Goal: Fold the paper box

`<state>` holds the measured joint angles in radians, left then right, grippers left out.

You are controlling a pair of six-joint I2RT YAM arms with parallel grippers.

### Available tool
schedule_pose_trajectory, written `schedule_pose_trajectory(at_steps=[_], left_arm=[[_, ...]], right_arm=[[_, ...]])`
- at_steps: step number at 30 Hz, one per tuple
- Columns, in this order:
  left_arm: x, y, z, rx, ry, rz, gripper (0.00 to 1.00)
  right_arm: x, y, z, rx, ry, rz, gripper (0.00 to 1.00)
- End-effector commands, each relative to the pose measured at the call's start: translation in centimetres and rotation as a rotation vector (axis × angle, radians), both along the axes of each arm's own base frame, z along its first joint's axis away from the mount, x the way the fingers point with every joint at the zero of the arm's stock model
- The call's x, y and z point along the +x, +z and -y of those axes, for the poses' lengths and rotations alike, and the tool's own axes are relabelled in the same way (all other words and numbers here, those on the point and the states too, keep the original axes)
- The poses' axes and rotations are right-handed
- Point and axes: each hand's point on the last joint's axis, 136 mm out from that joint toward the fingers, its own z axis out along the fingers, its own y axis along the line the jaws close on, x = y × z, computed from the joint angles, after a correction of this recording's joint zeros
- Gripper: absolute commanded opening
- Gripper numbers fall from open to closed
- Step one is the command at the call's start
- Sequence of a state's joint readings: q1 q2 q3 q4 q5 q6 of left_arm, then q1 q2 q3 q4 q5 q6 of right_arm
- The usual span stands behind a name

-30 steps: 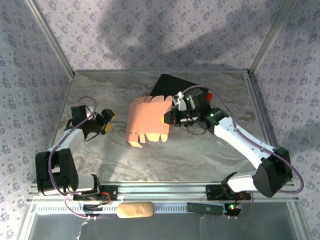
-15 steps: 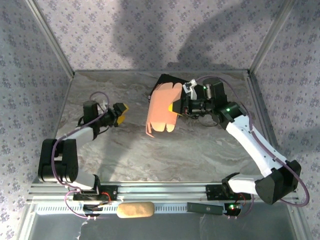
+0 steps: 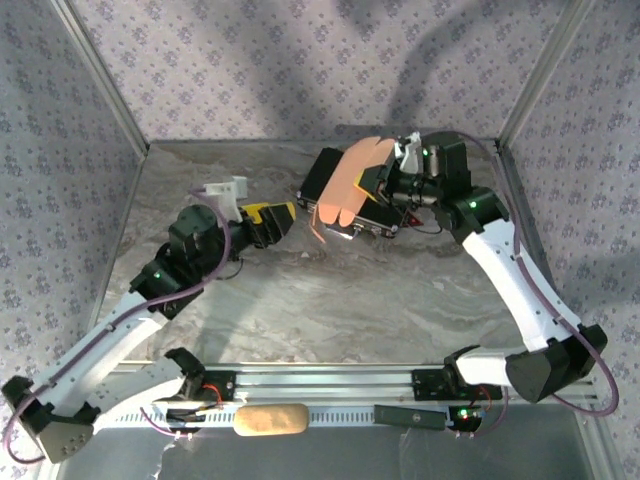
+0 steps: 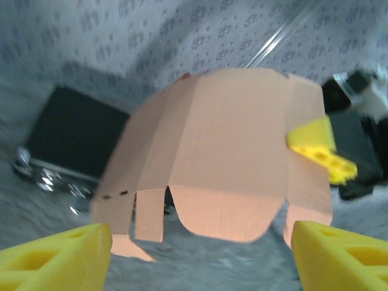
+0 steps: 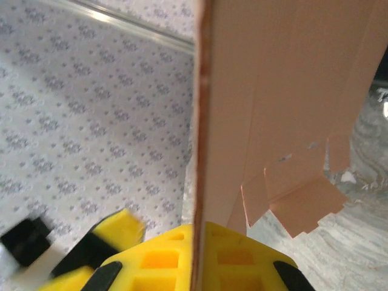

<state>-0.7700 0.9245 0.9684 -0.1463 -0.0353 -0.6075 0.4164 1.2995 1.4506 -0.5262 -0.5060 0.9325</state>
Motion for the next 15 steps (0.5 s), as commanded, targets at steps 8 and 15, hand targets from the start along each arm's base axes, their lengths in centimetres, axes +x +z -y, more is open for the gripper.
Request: schedule_pose_trajectory(at_steps=[8, 15], left_arm=[[-3.2, -2.1, 6.1, 0.908, 0.081, 0.602, 0.91], [-0.7, -1.0, 7.8, 0.92, 0.235, 0.64, 1.0]], right_arm=[[0.7, -0.6, 1.0, -0.084, -0.111, -0.091, 0.0], [0.2, -1.0, 0.5, -0.074, -0.104, -0.11, 0.0]])
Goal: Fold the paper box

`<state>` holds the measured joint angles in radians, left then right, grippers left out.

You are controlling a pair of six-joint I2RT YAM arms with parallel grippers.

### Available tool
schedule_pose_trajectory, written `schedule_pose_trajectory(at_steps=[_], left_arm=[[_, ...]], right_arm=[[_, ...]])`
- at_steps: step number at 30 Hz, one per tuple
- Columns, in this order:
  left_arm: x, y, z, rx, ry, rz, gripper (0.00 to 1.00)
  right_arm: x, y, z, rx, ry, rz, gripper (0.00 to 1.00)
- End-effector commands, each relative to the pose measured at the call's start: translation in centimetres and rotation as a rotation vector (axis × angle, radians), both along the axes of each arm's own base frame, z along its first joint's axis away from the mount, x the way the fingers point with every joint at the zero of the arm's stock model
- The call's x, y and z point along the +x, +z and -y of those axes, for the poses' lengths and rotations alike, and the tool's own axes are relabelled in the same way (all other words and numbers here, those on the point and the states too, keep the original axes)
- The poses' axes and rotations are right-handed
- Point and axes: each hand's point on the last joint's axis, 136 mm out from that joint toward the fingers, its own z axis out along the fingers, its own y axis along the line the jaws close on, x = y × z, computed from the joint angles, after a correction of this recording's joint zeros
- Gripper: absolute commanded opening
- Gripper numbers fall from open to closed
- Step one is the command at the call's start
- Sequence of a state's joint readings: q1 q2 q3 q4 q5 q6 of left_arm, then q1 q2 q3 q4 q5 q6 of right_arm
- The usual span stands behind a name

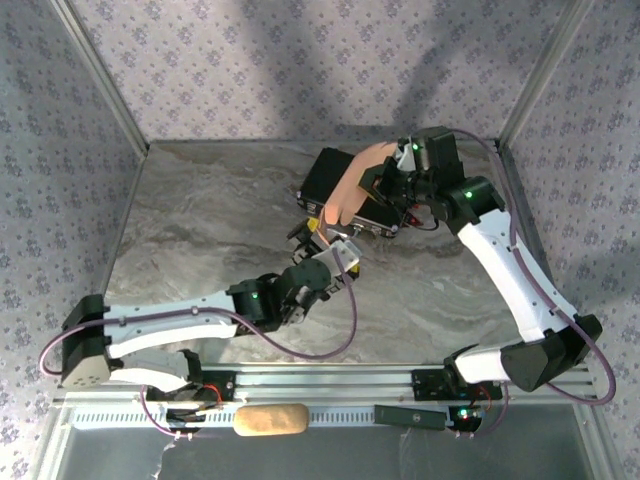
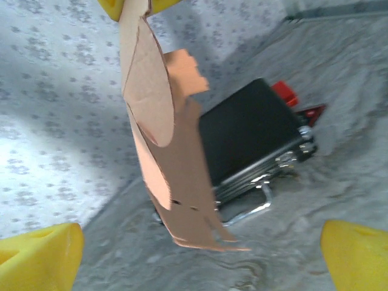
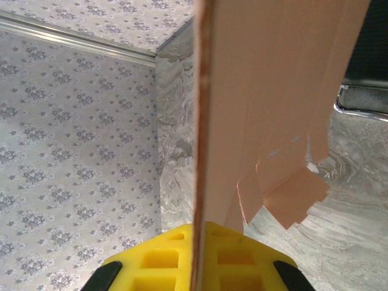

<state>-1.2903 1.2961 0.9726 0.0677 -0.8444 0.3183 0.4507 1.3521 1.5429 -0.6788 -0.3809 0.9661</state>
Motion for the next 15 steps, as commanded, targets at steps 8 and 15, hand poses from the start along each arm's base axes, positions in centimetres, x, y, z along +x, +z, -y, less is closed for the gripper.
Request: schedule_pose_trajectory(at_steps=[8, 15], left_arm=[[3.4, 6.6, -0.8, -0.141, 0.154, 0.148, 1.0], [4.9, 6.4, -0.7, -0.139, 0.132, 0.102, 0.94]], right_arm=[[-0.7, 0.0, 0.0, 0.027, -0.02, -0.031, 0.0], [-0.8, 0.0, -0.4, 0.054, -0.013, -0.039, 0.0]])
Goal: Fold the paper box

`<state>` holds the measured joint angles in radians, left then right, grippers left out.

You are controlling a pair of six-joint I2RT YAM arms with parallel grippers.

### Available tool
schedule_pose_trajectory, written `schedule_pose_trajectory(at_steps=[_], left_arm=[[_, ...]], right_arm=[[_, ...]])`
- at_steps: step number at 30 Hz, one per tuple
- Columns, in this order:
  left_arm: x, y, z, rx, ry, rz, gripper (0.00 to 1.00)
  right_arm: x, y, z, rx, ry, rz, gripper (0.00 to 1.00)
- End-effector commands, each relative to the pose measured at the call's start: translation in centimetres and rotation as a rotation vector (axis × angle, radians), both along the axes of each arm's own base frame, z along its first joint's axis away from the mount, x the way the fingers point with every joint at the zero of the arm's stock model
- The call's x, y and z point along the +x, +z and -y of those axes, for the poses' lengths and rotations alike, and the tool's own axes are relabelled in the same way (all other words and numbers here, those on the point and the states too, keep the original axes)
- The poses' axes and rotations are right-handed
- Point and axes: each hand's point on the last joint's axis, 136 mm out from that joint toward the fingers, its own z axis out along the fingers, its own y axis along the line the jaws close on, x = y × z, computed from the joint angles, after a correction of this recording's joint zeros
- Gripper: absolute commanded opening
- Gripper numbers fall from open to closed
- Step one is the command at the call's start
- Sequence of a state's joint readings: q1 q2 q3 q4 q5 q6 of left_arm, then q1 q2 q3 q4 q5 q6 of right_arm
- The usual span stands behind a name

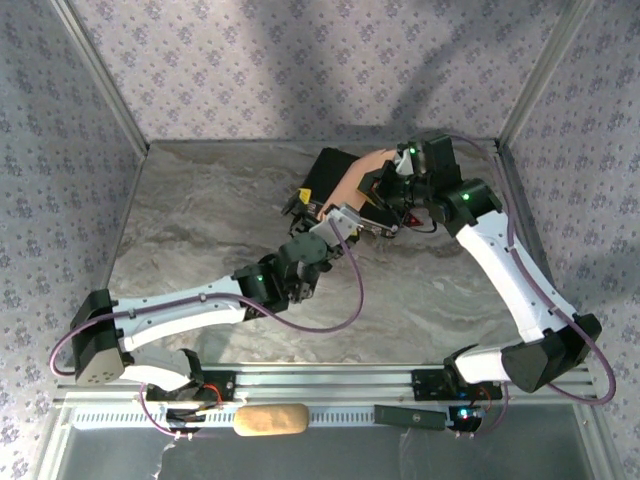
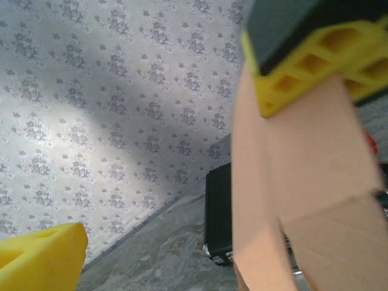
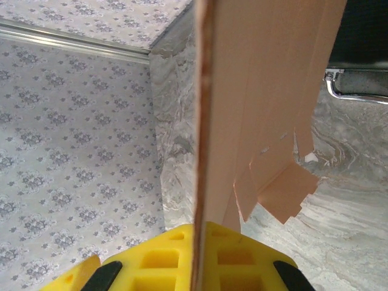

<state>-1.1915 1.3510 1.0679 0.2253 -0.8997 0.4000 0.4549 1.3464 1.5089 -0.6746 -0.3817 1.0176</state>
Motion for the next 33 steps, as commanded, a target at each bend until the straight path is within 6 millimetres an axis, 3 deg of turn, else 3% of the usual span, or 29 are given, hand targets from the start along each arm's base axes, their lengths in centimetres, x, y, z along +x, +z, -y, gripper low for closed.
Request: schedule_pose_trajectory(at_steps=[1, 7, 12, 17, 21, 27, 28, 31, 33], left_arm=[[0.8, 1.3, 0.6, -0.024, -0.011, -0.006, 0.91], [1.0, 0.2, 1.7, 0.054, -0.04, -0.053, 0.63], [1.2, -0.3, 1.5, 0.056, -0.03, -0.044, 0.71], [1.9, -0.5, 2.1, 0.085, -0.019, -0.045, 0.64], [2.2, -0.7, 2.4, 0.106, -0.003, -0.044, 0.38], [2.2, 0.6, 1.8, 0.066, 0.019, -0.023, 0.03], [2.3, 0.8, 1.7, 0.055, 0.021, -0.022, 0.0], [2.4, 1.5, 1.1, 0.02, 0.027, -0.035, 0.0], [2.6, 2.2, 0.2, -0.032, 0.038, -0.057, 0.0]], right_arm=[[-0.6, 1.1, -0.3, 0.039, 0.007, 0.014, 0.0], [-0.3, 1.3, -0.5, 0.063, 0.003, 0.005, 0.0], [-0.1, 1.5, -0.6, 0.082, -0.008, -0.01, 0.0], [-0.2, 1.5, -0.5, 0.096, -0.017, -0.02, 0.0], [-0.2, 1.5, -0.2, 0.099, -0.027, -0.025, 0.0], [-0.1, 1.4, -0.2, 0.116, -0.023, -0.039, 0.0], [0.0, 1.6, -0.2, 0.123, -0.016, -0.034, 0.05], [0.0, 2.3, 0.3, 0.132, -0.002, -0.008, 0.49], [0.2, 3.5, 1.2, 0.139, -0.01, 0.054, 0.68]])
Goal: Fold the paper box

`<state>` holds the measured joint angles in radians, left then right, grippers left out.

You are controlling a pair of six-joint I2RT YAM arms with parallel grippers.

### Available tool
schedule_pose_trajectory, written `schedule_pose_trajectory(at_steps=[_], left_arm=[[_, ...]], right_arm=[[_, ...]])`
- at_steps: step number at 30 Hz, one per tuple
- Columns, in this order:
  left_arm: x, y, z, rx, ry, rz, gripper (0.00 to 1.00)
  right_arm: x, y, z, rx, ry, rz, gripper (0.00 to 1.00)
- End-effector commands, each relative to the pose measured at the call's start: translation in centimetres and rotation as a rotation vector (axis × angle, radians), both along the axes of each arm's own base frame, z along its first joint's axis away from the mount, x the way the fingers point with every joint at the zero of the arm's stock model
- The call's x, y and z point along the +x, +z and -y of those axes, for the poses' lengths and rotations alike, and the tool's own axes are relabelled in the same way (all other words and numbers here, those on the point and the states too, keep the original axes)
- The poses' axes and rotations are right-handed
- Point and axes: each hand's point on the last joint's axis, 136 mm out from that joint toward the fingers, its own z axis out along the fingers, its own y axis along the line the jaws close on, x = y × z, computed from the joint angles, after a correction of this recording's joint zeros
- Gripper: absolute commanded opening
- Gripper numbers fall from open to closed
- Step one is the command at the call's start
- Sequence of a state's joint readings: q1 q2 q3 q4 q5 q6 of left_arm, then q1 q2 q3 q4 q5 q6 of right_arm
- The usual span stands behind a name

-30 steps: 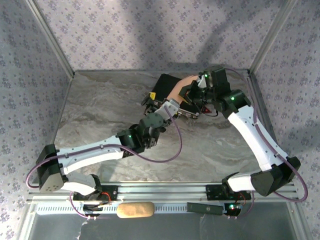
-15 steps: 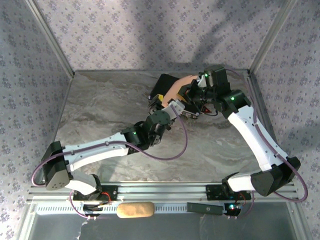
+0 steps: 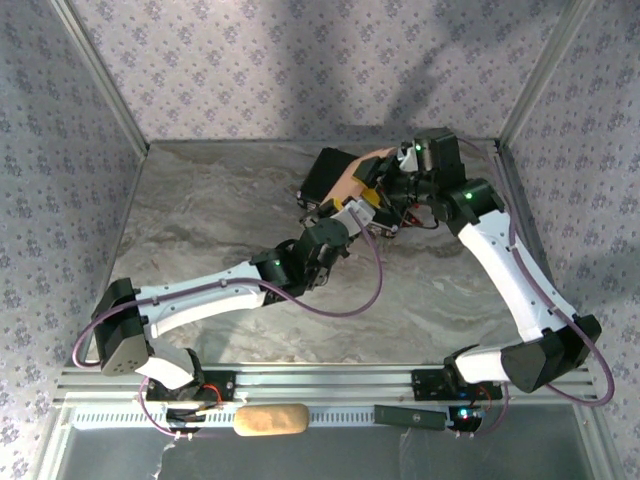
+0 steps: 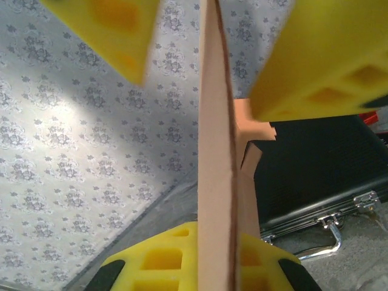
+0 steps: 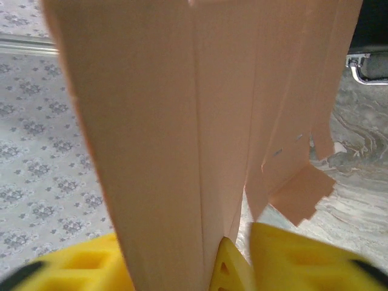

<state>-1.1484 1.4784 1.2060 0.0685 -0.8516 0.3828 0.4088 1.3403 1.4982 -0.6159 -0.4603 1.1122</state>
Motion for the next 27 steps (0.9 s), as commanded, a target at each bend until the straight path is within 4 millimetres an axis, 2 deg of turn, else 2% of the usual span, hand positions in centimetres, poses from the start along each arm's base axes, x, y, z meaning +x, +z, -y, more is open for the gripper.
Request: schedule_pose_trajectory(at_steps=[1, 3, 5, 7, 9, 14, 19, 21, 27], left_arm=[[0.5, 4.7, -2.7, -0.188, 0.052, -0.001, 0.0], [0.8, 5.7, -4.4, -0.288, 0.058, -0.048, 0.0], [1.1, 6.9, -6.2, -0.397, 0.067, -0.104, 0.0], [0.9, 8.7, -7.9, -0.51, 0.06, -0.152, 0.0], [0.6, 10.2, -9.1, -0.595, 0.042, -0.188, 0.0], [0.4, 12.6, -11.6, -0.759, 0.005, -0.302, 0.0], [0.2, 14.2, -12.8, -0.878, -0.049, -0.367, 0.0], [0.2, 14.7, -13.2, -0.906, -0.058, -0.381, 0.0], [0.5, 15.3, -13.6, -0.984, -0.089, -0.431, 0.0]], right_arm=[[-0.6, 3.0, 1.6, 0.027, 0.0, 0.125, 0.75], [-0.9, 3.9, 3.3, 0.017, -0.035, 0.201, 0.85], [-1.4, 4.5, 5.2, 0.005, -0.074, 0.293, 0.9], [-1.9, 3.8, 6.7, -0.001, -0.104, 0.375, 0.93], [-2.1, 1.6, 6.9, 0.014, -0.1, 0.429, 0.95], [-1.7, -1.9, 5.1, 0.108, 0.0, 0.596, 0.95], [0.5, -2.2, 1.5, 0.224, 0.164, 0.664, 0.96], [1.9, -2.7, 0.3, 0.277, 0.202, 0.656, 0.96], [5.1, -3.2, -4.0, 0.424, 0.322, 0.639, 0.96]])
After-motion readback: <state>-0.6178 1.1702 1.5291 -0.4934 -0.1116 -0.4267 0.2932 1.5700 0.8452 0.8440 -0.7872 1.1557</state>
